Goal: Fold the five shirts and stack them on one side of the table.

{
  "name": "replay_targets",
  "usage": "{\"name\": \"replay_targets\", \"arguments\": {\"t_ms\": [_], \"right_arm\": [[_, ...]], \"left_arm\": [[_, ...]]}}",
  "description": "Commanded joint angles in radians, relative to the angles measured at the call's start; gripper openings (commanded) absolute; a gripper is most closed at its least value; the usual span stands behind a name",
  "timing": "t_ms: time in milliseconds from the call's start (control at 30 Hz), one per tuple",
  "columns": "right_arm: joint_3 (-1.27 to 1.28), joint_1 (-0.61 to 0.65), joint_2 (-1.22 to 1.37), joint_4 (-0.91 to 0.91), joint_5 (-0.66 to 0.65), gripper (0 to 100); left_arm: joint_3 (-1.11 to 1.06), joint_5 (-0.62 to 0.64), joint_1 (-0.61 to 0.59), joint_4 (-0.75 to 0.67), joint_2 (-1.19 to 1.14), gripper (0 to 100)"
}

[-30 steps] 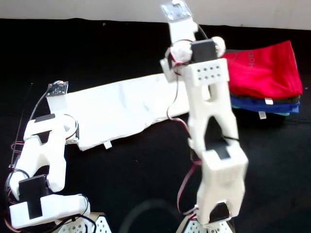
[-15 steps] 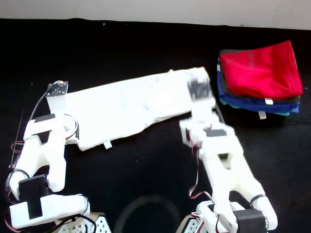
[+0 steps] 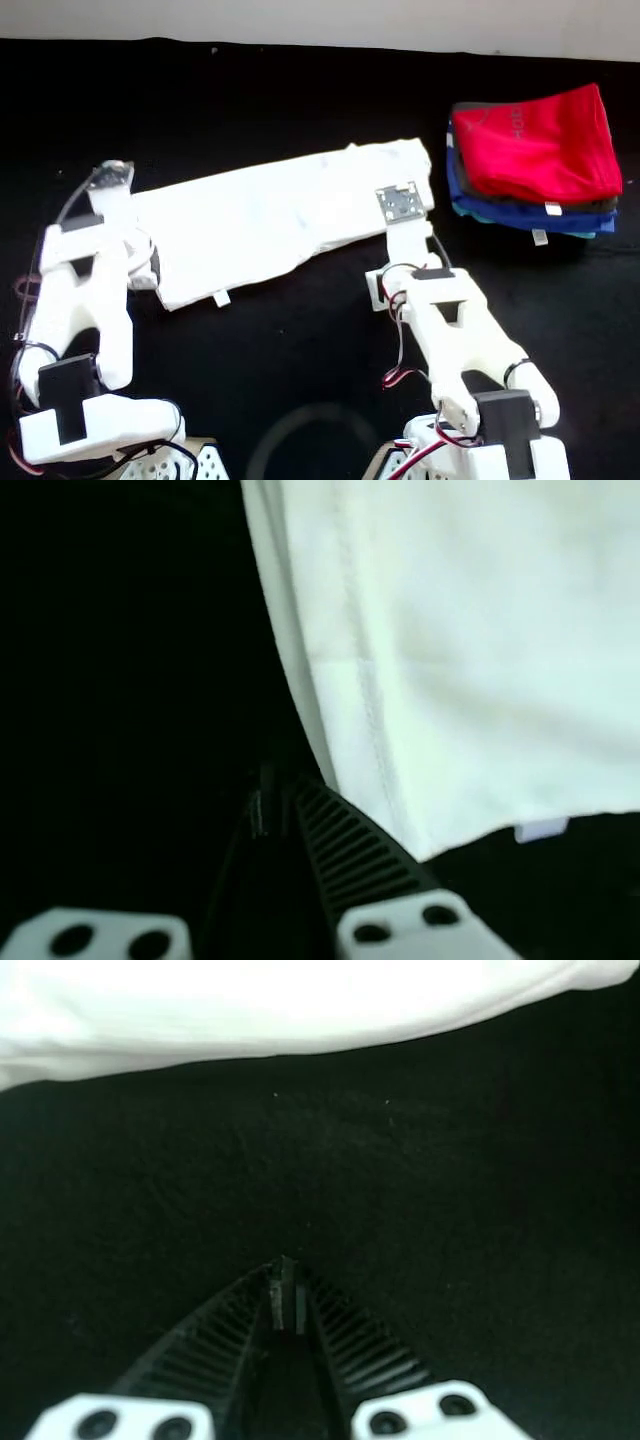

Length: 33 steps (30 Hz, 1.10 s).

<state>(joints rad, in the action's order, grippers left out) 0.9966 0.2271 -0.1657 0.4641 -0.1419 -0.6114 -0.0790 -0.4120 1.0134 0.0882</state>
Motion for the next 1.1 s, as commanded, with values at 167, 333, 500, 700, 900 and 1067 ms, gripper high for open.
{"name": "replay_targets", "arguments": {"t_ms": [167, 333, 500, 700, 900, 1067], "right_arm": [[-0.03, -0.007, 0.021, 0.004, 0.002, 0.6], [-0.03, -0.005, 0.022, 0.004, 0.002, 0.6], [-0.03, -0.005, 0.024, 0.004, 0.002, 0.6], [-0.03, -0.005, 0.024, 0.002, 0.002, 0.6], [-0.03, -0.005, 0.025, -0.001, 0.002, 0.6], [-0.03, -0.005, 0.025, -0.001, 0.003, 0.6]], "left_arm": [[0.357, 0.242, 0.008, 0.292, -0.108, 24], [0.49, 0.244, 0.015, 0.292, -0.352, 24], [0.716, 0.244, 0.015, 0.296, -0.549, 24], [0.849, 0.236, 0.012, 0.302, -0.739, 22], [0.974, 0.236, -0.05, 0.393, -0.814, 0], [1.075, 0.149, -0.194, 0.451, -0.822, 1]]}}
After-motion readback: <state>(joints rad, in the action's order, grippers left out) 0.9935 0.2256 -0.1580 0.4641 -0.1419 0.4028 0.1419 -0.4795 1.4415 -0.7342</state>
